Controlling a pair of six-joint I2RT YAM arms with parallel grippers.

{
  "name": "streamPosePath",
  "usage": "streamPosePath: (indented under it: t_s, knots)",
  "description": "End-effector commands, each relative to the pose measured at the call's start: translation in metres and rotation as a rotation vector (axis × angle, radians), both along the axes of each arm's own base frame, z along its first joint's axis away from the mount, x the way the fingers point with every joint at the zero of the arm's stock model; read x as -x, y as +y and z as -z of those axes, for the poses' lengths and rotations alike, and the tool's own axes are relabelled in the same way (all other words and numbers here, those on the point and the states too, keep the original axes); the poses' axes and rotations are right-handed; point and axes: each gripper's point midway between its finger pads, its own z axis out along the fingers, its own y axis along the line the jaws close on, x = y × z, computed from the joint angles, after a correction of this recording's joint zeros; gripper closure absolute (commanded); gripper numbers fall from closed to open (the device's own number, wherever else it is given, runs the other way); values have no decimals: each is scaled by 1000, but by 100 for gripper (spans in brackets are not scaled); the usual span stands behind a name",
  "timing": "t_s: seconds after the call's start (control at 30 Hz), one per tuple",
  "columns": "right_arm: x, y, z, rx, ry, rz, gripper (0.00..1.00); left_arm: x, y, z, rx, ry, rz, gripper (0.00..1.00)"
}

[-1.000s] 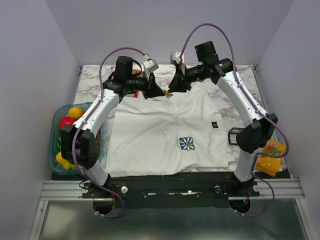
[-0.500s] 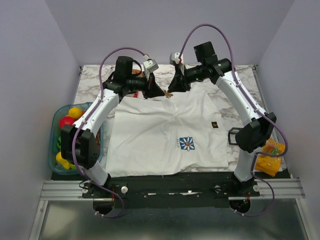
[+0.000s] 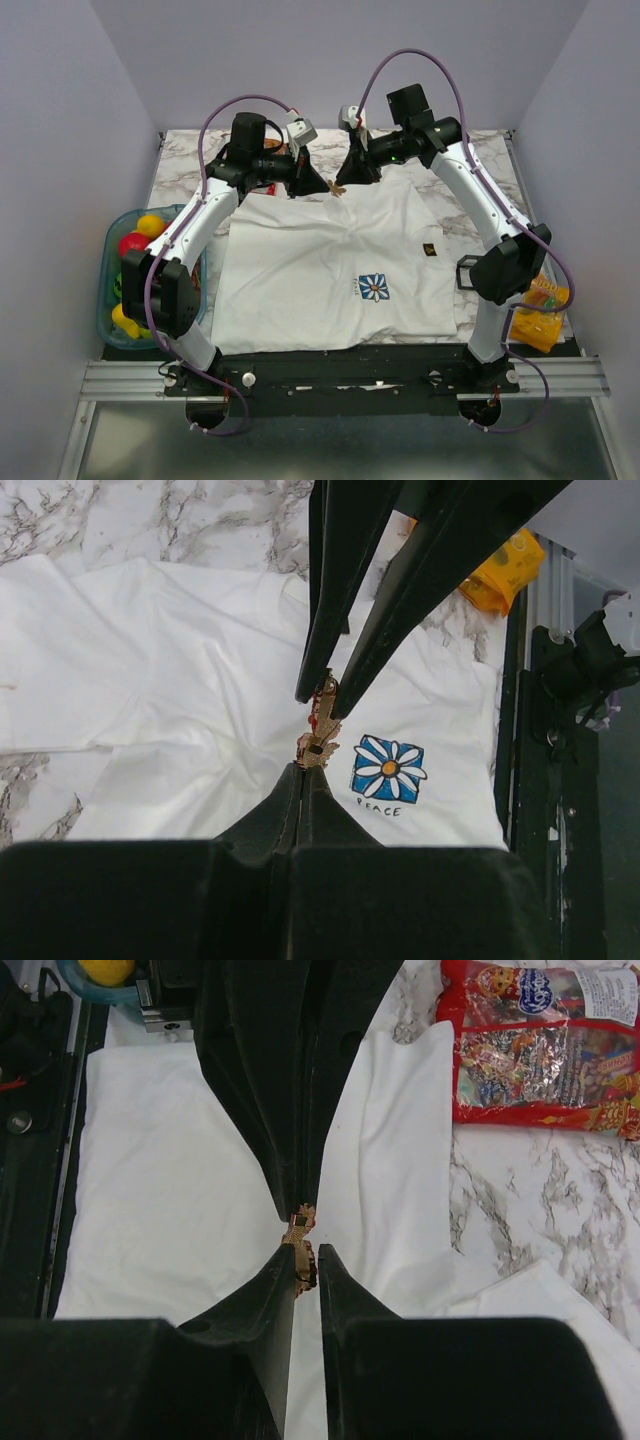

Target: Remove the brooch from the garment

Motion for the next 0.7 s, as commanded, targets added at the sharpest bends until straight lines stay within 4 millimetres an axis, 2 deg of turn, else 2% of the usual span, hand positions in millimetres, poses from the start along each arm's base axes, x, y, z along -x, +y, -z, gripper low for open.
streamPosePath:
  t_s: [0.0, 0.03, 0.17, 0.27, 0.4, 0.5, 0.63, 0.67]
  knots:
    - [-1, -4, 13, 30, 36, 14, 80, 8, 0, -16, 17, -38, 23, 100]
    - [-1, -4, 13, 29, 35, 12, 82, 8, 1, -15, 16, -38, 22, 100]
    - [-2, -5, 14, 30, 31, 8, 100, 8, 1, -15, 13, -37, 18, 100]
    - [-3, -6, 17, 43, 32, 17, 100, 4, 2, -12, 0, -30, -10, 100]
    - [-11, -17, 26, 87, 18, 75, 100, -4, 6, -5, -29, -2, -73, 58]
    - [-19, -36, 33, 128, 8, 125, 100, -4, 9, -1, -48, -6, -86, 48]
    - [-16, -73, 54, 223, 29, 169, 100, 2, 12, 14, -68, 17, -81, 47]
    - [-14, -86, 63, 270, 21, 182, 100, 4, 13, 24, -87, 21, -72, 47]
